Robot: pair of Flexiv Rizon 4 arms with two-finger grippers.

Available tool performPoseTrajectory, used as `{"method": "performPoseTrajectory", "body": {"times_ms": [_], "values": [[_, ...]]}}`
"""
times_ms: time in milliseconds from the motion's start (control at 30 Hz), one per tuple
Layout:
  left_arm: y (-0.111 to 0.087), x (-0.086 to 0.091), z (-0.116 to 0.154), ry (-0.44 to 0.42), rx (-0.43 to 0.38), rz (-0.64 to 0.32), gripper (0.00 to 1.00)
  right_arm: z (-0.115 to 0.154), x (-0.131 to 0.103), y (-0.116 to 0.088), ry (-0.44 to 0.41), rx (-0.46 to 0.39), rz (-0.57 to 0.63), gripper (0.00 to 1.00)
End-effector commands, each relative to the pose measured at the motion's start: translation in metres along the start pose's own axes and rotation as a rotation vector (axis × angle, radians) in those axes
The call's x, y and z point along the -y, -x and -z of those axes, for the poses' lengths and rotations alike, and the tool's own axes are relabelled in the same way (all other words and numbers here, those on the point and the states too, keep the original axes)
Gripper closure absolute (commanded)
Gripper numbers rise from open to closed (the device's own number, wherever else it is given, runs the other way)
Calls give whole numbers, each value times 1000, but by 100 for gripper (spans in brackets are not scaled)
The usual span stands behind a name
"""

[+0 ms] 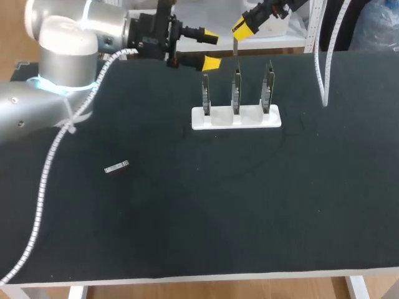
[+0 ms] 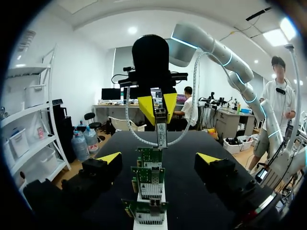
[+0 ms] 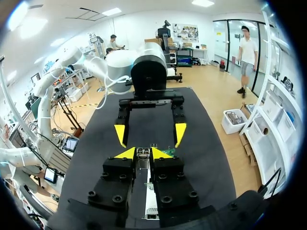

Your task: Pick up the optical module with the left hand, and insert it into the network port with the right hand.

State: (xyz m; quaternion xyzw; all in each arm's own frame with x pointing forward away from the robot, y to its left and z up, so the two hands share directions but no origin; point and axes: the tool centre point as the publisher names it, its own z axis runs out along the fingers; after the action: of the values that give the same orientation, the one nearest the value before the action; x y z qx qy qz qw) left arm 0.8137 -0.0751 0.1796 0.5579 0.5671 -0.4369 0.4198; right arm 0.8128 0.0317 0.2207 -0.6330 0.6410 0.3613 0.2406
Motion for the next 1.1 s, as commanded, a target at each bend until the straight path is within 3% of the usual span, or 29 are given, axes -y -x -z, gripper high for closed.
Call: {"method": "performPoseTrajectory", "body": {"times_ms": [33, 400, 600, 1100], "values": [[4, 10, 9, 23, -50, -2, 0, 2, 8, 1, 56, 1, -1, 100], [2, 8, 13, 14, -61, 15, 0, 1, 9, 0, 56, 8, -3, 100], [1, 9, 16, 6, -149, 2, 0, 1, 9, -1, 54, 9, -6, 100], [-5, 12, 21, 0, -197, 21, 0, 0, 11, 0, 55, 9, -6, 100]]}}
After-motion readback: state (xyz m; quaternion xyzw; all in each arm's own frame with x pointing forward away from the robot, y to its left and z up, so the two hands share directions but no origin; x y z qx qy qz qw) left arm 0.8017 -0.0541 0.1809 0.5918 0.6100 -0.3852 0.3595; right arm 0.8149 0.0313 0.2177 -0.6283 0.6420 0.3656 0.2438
